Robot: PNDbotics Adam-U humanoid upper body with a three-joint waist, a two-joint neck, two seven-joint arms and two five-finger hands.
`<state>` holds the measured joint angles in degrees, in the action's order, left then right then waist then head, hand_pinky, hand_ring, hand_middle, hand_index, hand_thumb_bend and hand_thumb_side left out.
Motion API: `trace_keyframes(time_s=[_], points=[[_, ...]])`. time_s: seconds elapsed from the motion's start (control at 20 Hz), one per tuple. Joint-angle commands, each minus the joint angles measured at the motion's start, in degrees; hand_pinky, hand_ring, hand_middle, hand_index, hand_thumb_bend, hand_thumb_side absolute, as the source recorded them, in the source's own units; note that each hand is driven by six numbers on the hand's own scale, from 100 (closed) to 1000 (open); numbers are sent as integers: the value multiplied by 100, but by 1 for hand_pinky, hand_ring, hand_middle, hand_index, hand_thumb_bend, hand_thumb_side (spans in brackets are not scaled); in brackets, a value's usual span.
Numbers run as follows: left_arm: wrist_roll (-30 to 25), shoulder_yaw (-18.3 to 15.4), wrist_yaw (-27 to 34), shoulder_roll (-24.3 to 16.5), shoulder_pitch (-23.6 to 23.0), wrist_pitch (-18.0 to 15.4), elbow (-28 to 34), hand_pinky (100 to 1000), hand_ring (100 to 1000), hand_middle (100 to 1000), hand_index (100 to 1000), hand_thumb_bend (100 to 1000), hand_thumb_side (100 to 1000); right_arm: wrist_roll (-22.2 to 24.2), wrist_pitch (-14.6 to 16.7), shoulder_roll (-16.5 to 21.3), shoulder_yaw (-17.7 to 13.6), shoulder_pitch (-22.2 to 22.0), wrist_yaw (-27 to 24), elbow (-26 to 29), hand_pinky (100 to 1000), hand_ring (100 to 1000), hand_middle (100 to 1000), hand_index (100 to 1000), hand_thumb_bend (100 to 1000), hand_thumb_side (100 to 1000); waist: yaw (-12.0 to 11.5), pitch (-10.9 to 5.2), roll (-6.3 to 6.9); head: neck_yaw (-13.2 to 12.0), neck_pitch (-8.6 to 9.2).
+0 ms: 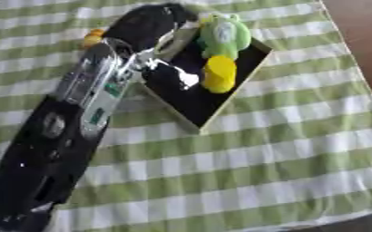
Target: Pick up objects on the table and place them in the box.
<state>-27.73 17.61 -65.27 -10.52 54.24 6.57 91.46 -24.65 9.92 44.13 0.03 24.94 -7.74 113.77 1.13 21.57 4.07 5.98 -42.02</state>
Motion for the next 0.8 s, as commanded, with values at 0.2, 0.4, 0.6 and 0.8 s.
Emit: trace_keyframes(time_s=[0.2,0.4,0.6,0.8], points=[[-163,-659,563,-1477,353,498,343,918,883,835,920,478,423,-77,14,248,-107,-31,18,82,911,844,711,802,100,610,2,-175,12,134,-74],[-203,-787,836,-1806,525,608,-449,915,881,830,920,516,442,-57,17,277,-85,-23,30,82,911,844,712,802,100,607,20,-163,15,60,-8],[-97,-830,932,-1822,626,640,-1037,914,880,828,920,544,466,-13,27,323,-48,51,34,82,911,845,713,803,100,605,31,-125,31,-207,71],[-74,-827,1002,-1754,721,612,-1447,911,878,823,914,580,474,21,32,357,-9,152,21,82,911,844,713,803,100,605,59,-89,51,-293,173]])
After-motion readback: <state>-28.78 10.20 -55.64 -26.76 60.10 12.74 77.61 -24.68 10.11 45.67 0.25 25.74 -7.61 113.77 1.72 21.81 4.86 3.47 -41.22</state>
